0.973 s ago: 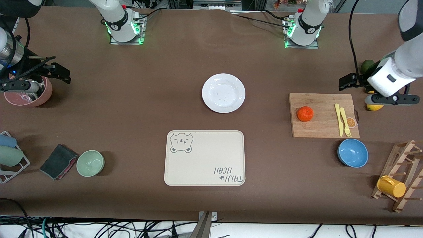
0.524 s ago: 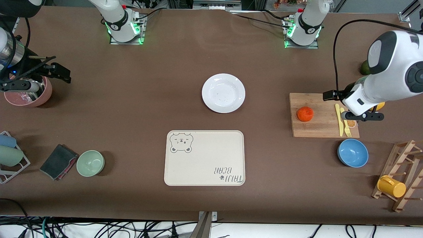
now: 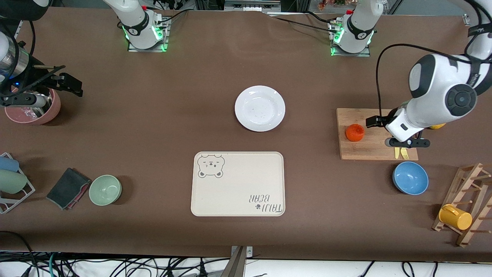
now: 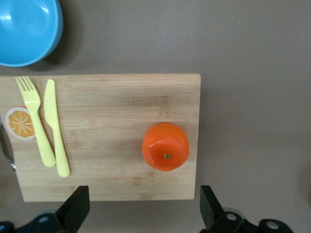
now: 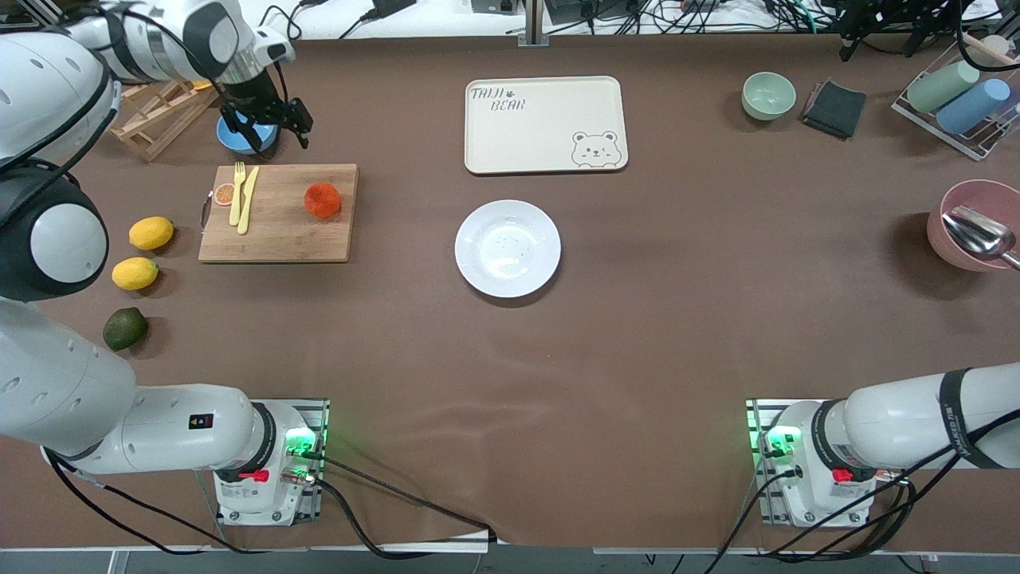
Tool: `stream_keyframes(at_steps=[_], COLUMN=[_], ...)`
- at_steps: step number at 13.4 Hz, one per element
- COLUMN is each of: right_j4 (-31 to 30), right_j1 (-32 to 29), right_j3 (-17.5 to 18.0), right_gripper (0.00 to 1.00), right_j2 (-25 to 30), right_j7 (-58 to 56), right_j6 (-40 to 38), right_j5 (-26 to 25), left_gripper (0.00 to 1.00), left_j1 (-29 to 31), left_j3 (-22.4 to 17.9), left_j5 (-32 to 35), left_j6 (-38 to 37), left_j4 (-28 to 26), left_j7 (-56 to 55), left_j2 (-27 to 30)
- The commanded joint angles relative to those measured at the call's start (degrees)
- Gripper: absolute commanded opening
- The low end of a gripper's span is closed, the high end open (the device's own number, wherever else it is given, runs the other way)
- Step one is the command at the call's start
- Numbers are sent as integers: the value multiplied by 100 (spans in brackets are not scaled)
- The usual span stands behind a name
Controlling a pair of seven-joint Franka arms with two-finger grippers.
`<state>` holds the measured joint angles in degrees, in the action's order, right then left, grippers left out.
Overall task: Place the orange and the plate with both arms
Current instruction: 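Reach the left gripper over the orange on the cutting board, then lower the left gripper and close it around the orange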
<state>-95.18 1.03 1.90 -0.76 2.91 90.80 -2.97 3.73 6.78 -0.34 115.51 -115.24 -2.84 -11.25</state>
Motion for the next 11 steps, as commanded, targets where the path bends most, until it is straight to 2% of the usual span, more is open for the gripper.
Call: stream_keyframes(at_steps=[1,4,7,11], right_j4=[44,44,44,44], right_j1=[-7,-7,11,29], right_j3=[-5,4,21,39], right_gripper=[100,100,100,100], right_j2=[-117,-143,-161,-205], right_j7=[-54,-62,-62,-71], right_j6=[183,192,201,201], right_j5=[24,24,24,33], left_gripper=[100,100,100,100], left_j1=[13,5,5,-4], left_j3=[8,8,8,8], left_j5=[-220,-317,-318,-335], left_j6=[830,1622,2009,2143], left_j4=[-707,-1149,-1167,-1167], left_j7=[11,11,11,11], left_j2=[115,1,-315,-571])
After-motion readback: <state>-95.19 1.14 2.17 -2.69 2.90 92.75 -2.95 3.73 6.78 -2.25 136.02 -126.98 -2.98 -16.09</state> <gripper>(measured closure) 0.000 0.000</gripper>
